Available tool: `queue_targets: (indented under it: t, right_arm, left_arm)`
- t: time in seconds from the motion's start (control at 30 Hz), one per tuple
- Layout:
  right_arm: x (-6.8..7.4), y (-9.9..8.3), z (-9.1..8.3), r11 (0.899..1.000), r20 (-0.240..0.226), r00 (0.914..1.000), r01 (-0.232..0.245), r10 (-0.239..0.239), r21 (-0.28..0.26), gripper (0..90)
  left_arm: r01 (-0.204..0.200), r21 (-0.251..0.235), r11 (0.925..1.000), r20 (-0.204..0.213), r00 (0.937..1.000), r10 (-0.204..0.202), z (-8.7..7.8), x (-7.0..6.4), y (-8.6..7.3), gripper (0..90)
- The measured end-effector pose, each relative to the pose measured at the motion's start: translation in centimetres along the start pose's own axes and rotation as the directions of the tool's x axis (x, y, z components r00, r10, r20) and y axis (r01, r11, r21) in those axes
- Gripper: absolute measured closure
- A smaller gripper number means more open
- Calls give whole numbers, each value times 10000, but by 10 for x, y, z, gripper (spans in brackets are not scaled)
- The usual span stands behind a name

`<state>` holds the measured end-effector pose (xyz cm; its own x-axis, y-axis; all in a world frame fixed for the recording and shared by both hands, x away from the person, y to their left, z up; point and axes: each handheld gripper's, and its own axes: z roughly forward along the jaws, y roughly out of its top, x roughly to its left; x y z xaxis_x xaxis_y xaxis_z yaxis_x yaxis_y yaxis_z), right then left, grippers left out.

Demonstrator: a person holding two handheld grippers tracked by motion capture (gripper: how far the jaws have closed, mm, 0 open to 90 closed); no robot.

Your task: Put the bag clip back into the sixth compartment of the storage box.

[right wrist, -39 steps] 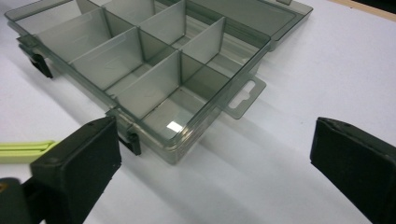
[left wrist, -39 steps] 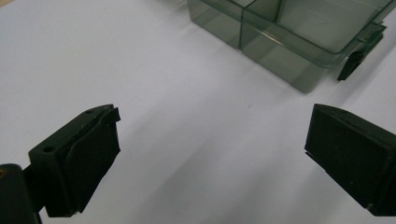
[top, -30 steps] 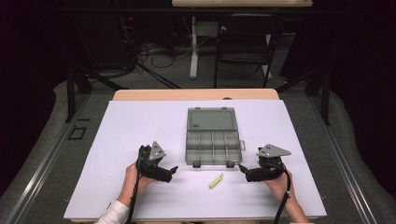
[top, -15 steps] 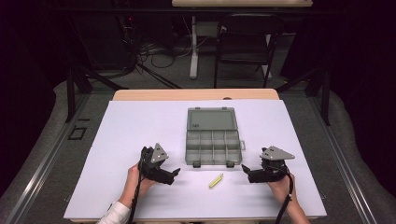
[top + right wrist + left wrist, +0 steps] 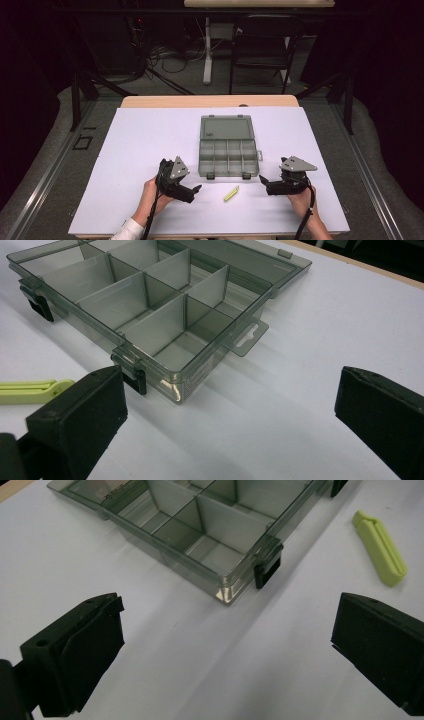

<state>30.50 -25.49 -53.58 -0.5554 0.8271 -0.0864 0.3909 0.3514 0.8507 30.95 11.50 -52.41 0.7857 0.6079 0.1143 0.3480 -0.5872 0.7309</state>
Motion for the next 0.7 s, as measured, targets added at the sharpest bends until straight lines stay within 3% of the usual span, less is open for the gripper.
queue_targets:
  t: [0.47, 0.7]
  right_arm:
    - [0, -1, 5, 10000, -274, 9996, -77, 78, 14, 0]
    - [-2, 0, 9, 10000, -463, 9989, -68, 65, -57, 0]
  left_arm:
    - [-383, 214, 9990, 539, 9979, 371, 10, -36, 23, 2]
    - [-504, 391, 9980, 755, 9960, 473, 17, -47, 29, 2]
